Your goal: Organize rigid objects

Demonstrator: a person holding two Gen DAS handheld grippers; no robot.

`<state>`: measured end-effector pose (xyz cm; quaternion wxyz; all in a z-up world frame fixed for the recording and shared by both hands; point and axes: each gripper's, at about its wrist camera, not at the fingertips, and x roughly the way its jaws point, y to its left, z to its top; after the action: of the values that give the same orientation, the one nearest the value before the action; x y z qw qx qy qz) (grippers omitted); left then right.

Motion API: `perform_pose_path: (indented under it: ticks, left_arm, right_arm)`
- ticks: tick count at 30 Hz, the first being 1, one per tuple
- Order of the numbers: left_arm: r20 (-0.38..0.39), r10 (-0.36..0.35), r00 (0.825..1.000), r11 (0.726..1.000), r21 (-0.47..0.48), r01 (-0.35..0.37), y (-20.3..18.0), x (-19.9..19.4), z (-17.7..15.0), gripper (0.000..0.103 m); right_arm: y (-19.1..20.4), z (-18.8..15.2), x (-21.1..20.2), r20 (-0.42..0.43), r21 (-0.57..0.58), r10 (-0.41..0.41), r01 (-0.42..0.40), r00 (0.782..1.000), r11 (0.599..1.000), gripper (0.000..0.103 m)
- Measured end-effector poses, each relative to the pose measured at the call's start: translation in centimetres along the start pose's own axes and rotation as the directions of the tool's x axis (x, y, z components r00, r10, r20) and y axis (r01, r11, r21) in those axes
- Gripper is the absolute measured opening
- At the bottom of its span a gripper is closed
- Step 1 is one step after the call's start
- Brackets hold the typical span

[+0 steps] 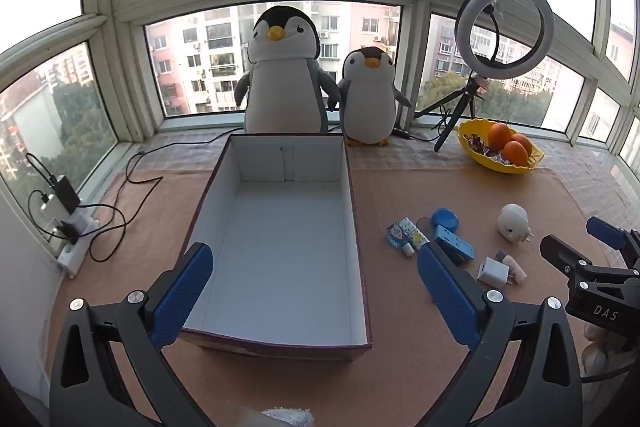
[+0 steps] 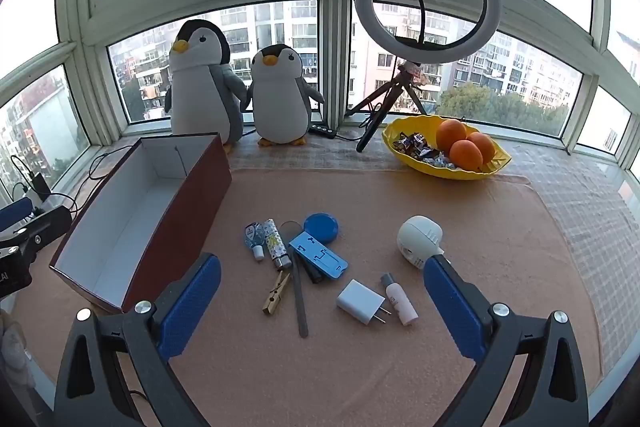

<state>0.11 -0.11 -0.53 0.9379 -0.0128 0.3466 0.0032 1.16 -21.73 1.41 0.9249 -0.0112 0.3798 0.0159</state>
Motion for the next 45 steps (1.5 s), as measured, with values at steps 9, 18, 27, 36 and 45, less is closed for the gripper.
perform_pose_path:
  ticks: [9,18,27,36,45]
  left_arm:
    - [-0.006,-0.010,1.000,1.000,0.003,0.010,0.05,-0.38,0.06,0.102]
    - [-0.019,-0.011,1.000,1.000,-0.006,0.011,0.12,-0.15,0.02,0.102]
    - [-0.017,-0.007,1.000,1.000,-0.004,0.007,0.18,-0.12,0.01,0.102]
    - [-0.018,-0.006,1.000,1.000,-0.004,0.006,0.23,-0.14,0.00,0.102]
    - [-0.020,-0.006,1.000,1.000,-0.006,0.006,0.29,-0.09,0.02,0.102]
  right_arm:
    - [-0.08,-0.01,-0.02,-0.004,0.001,0.003,-0.003,1.000,1.000,0.100]
    - [0.30,0.05,0.08,-0.006,-0.005,0.001,-0.001,1.000,1.000,0.100]
    - [0.13,-0.19,-0.07,-0.007,-0.005,0.001,-0.001,1.000,1.000,0.100]
    - [0.16,-0.39,0.00,-0.010,-0.004,0.001,-0.001,1.000,1.000,0.100]
    - [0.10,-0.39,-0.12,-0.012,-0.005,0.002,-0.002,1.000,1.000,0.100]
